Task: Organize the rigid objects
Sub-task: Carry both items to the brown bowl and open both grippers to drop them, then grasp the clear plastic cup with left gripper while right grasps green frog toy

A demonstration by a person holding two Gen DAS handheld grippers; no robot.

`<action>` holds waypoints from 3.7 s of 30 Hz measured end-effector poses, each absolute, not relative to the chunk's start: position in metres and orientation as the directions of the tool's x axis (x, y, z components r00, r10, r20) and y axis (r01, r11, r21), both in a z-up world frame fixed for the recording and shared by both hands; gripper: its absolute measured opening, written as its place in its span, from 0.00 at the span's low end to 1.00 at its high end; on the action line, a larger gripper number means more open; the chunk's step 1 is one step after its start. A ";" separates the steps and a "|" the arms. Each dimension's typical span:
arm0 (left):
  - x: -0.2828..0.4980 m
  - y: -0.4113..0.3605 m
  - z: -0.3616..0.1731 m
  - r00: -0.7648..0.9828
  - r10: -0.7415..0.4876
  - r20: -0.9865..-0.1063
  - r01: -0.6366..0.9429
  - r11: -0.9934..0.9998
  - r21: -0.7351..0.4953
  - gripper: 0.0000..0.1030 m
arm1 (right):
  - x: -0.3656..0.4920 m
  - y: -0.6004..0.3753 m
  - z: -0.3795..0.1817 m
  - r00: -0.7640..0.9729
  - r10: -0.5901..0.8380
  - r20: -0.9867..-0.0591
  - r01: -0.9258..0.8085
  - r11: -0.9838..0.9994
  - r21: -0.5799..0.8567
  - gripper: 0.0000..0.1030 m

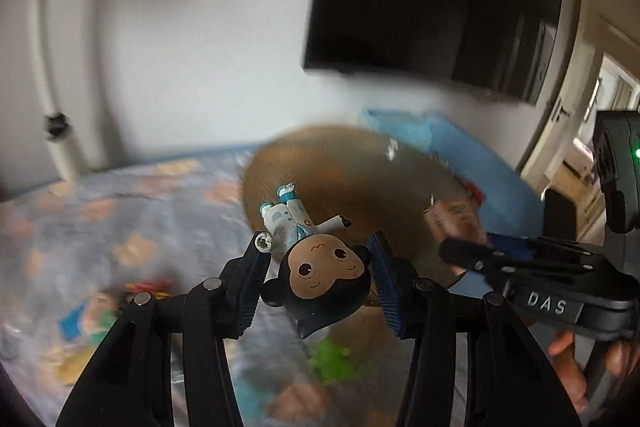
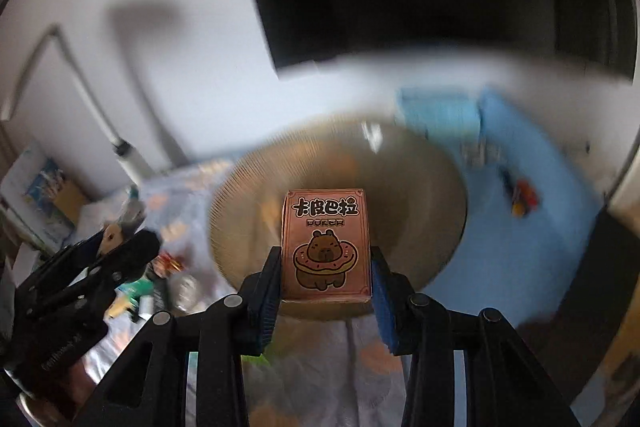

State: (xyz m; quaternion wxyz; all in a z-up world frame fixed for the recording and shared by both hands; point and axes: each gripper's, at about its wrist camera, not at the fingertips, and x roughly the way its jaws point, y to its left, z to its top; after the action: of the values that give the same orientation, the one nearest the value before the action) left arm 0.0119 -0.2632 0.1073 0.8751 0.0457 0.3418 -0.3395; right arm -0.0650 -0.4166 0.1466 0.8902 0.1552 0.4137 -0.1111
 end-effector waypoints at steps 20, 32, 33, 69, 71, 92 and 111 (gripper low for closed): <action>-0.038 -0.136 0.185 0.748 -0.518 -0.415 0.508 0.849 -0.145 0.79 | -0.106 -0.422 0.174 0.686 -0.112 -0.718 0.334 0.926 0.174 0.57; -0.099 0.015 0.233 0.938 -0.188 -0.290 0.164 0.981 -0.106 0.99 | -0.141 -0.316 0.259 0.848 -0.032 -0.529 0.129 0.981 0.148 0.86; -0.094 0.026 0.222 0.930 -0.185 -0.319 0.153 0.981 -0.123 0.99 | -0.140 -0.308 0.254 0.845 -0.027 -0.534 0.121 0.983 0.141 0.86; 0.095 0.085 0.015 0.579 -0.271 -0.769 -0.258 0.834 -0.488 0.45 | -0.063 -0.331 0.052 0.465 0.006 -0.885 0.267 0.952 0.147 0.79; 0.093 0.083 0.014 0.581 -0.262 -0.770 -0.250 0.843 -0.476 0.45 | -0.065 -0.330 0.051 0.470 0.006 -0.883 0.260 0.955 0.145 0.79; 0.011 -0.025 0.067 0.583 -0.380 -0.718 0.268 0.924 -0.272 0.45 | -0.040 -0.313 0.046 0.500 -0.055 -0.864 0.178 0.983 0.040 0.35; -0.065 -0.096 0.015 0.367 -0.475 -0.800 0.478 0.834 -0.275 0.53 | -0.113 -0.249 0.039 0.538 0.108 -0.836 -0.099 0.993 0.064 0.35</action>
State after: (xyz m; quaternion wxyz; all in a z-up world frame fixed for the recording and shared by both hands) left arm -0.0651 -0.0961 0.0149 0.8269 0.0020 0.4830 -0.2882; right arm -0.1125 -0.2494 0.0393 0.8768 0.0046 0.4772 0.0588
